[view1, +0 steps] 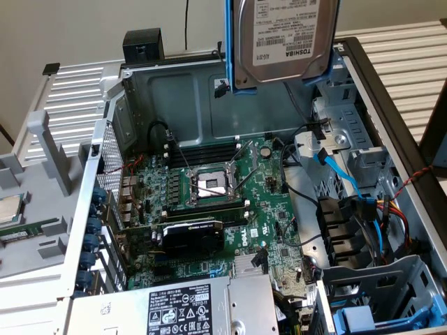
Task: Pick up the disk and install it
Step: 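Pick up the disk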
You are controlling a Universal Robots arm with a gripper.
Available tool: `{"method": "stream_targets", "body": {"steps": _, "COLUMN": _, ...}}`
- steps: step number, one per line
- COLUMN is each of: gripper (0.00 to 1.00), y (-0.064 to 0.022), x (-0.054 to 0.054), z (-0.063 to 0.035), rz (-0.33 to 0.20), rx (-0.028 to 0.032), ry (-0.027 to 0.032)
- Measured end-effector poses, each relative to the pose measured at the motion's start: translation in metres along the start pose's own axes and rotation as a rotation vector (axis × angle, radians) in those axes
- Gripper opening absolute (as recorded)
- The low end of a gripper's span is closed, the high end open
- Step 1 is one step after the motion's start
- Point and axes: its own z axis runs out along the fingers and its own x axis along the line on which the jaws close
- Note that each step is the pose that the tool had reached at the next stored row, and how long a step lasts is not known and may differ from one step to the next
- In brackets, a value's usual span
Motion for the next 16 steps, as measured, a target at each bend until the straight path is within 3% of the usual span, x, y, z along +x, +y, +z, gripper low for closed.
{"method": "stream_targets", "body": {"steps": 10, "gripper": 0.37, "y": -0.0158, "x": 0.021, "z": -0.0024, "rz": 0.0, "rx": 0.0, "ry": -0.0016}}
{"method": "stream_targets", "body": {"steps": 16, "gripper": 0.37, "y": -0.0234, "x": 0.03, "z": -0.0024, "rz": 0.0, "rx": 0.0021, "ry": -0.0092}}
